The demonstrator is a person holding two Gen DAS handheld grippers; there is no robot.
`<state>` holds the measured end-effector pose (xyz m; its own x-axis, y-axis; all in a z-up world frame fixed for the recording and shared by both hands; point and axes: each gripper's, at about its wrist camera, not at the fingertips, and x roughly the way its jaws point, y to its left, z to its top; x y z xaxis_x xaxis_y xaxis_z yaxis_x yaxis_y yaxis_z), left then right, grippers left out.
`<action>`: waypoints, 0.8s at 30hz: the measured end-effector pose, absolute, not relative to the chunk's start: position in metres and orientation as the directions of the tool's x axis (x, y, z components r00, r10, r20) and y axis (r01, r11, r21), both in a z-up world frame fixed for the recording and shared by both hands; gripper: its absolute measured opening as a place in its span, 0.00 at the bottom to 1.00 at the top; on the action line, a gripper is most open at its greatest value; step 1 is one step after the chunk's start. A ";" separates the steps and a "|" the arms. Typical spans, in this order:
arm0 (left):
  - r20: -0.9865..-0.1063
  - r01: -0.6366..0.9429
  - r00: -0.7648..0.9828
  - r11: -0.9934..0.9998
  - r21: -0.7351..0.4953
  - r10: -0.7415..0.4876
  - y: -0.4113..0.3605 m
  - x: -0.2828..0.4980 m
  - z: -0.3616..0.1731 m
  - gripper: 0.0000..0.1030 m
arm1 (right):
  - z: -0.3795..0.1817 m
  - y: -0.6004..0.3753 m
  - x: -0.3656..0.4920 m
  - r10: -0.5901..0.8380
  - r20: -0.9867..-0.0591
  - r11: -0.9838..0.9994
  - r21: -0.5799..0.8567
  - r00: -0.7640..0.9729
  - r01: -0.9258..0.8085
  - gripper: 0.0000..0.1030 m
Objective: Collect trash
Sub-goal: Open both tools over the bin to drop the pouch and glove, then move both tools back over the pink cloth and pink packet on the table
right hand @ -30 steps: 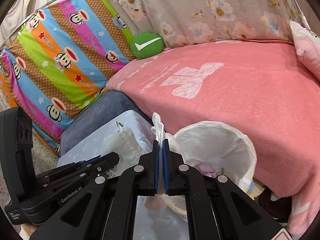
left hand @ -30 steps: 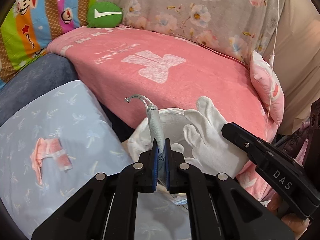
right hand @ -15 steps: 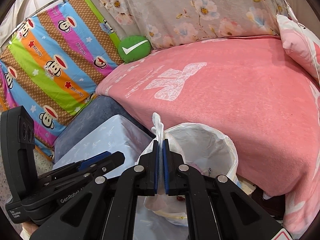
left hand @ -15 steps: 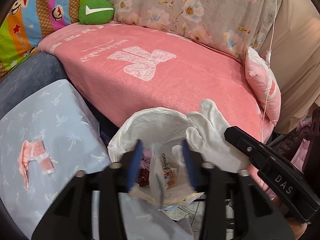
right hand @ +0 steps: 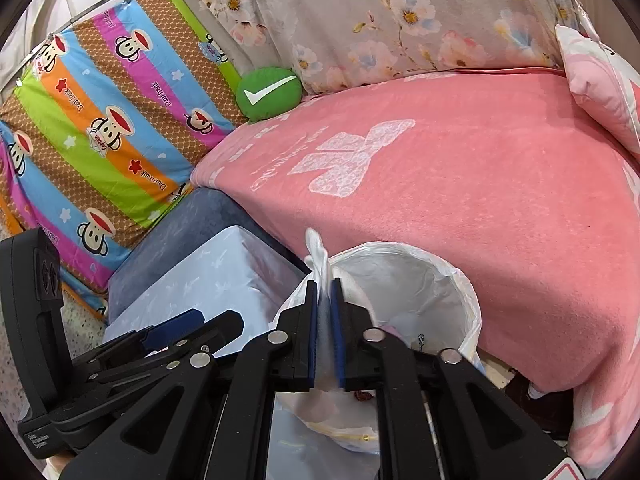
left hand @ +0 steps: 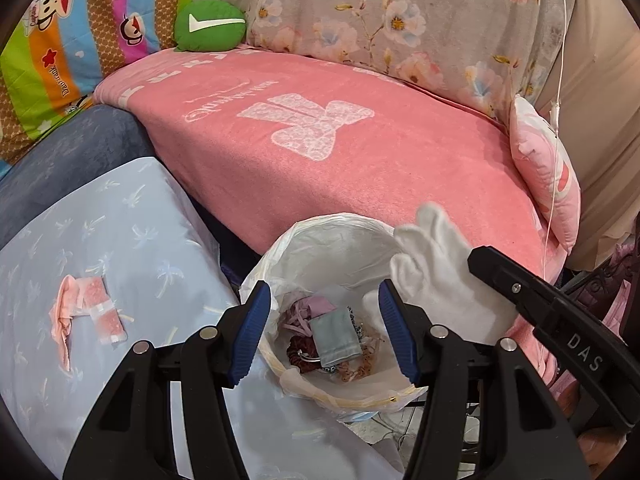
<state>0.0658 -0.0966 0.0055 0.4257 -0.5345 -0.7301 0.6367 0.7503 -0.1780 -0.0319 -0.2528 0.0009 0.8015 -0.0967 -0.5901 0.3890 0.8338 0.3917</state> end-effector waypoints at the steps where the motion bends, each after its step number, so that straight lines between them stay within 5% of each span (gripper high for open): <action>1: -0.731 0.634 0.426 0.752 -0.179 -0.533 -0.096 0.066 0.005 0.52 | 0.001 -0.253 -0.031 -0.096 -0.592 0.834 0.392 0.801 0.389 0.11; 24: -0.734 0.588 0.443 0.785 -0.195 -0.514 -0.074 0.071 0.000 0.53 | 0.001 -0.226 -0.018 -0.058 -0.605 0.864 0.367 0.794 0.343 0.16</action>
<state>0.0712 -0.0738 0.0003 0.4431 -0.5140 -0.7345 0.5875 0.7853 -0.1951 -0.0184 -0.2264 0.0011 0.7942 -0.0583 -0.6049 0.3432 0.8644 0.3674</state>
